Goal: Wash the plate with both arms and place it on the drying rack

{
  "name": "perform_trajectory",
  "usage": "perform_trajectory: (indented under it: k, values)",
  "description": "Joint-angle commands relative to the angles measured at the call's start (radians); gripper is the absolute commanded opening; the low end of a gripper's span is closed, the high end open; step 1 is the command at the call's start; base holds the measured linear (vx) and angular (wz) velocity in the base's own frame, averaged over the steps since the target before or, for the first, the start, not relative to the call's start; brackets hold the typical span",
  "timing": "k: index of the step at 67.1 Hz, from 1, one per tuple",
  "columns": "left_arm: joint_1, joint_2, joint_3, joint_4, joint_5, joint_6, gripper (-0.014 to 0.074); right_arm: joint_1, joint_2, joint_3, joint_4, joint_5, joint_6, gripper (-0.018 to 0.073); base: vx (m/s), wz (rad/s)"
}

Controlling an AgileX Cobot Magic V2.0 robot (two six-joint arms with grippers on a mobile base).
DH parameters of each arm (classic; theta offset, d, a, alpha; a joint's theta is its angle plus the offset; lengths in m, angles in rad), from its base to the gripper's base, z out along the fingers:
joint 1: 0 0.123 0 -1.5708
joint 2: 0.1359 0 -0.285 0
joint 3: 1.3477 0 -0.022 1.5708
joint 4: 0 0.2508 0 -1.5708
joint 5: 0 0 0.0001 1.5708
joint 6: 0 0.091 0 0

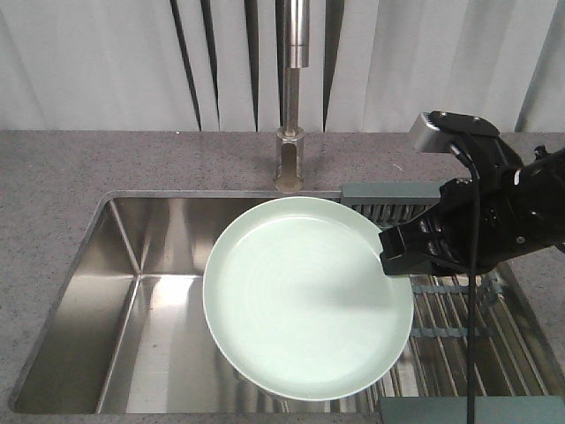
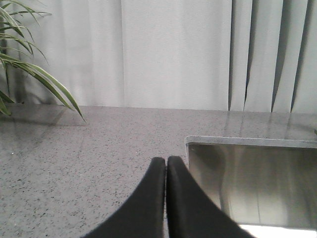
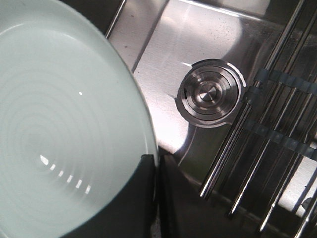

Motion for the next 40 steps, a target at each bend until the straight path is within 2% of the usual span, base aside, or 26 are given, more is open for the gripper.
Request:
perform_trajectory:
  k: [1,40]
  values:
    - [-0.007,-0.015,-0.029,-0.007,-0.075,-0.001,-0.0006,-0.003,-0.031,-0.028,0.036,-0.033,-0.010,-0.0001,0.02,-0.08]
    - [-0.007,-0.015,-0.029,-0.007,-0.075,-0.001,-0.0006,-0.003,-0.031,-0.028,0.036,-0.033,-0.010,-0.0001,0.01,-0.04]
